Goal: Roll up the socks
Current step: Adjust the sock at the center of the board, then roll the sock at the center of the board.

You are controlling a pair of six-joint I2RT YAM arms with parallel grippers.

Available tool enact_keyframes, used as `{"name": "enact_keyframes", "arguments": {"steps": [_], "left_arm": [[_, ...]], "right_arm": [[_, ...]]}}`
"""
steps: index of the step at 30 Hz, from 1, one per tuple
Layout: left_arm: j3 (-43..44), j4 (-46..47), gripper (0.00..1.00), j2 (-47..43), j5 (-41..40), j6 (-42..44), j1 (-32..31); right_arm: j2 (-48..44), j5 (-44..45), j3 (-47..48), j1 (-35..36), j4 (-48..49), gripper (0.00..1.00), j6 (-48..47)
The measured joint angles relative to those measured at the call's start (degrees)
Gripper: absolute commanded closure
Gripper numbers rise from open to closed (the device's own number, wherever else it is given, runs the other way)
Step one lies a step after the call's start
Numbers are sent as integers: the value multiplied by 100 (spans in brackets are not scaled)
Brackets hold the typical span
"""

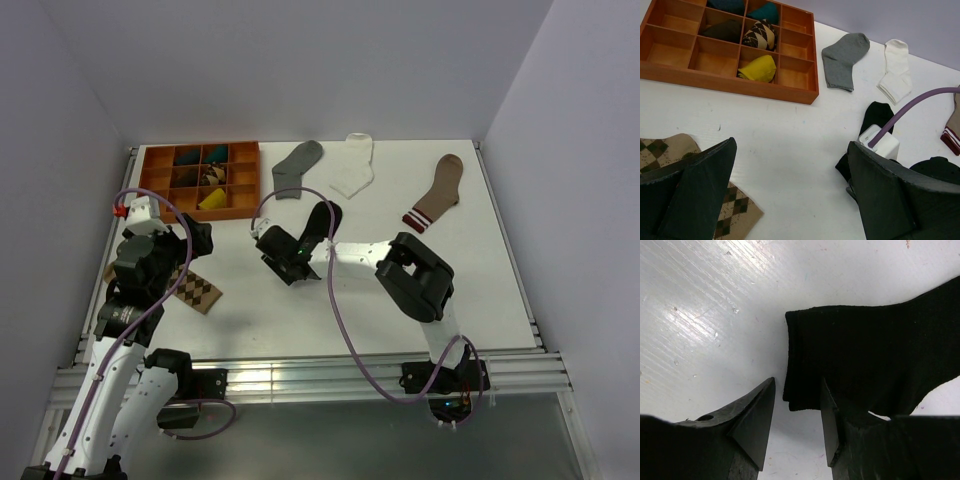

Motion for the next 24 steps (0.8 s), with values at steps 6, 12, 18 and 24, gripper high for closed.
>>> {"name": "enact_keyframes", "arguments": {"steps": [6,12,18,24], "left_arm": [[0,0,0,0,0,0,0],[0,0,1,0,0,-2,2],[0,0,1,0,0,0,0],[0,0,0,-2,0,0,2]], "right_arm": [[-2,107,0,20,-2,51,2],[-4,188,-7,28,0,51,20],[-7,190,-7,81,-2,58,42],[-7,225,-7,122,-2,60,83]]}}
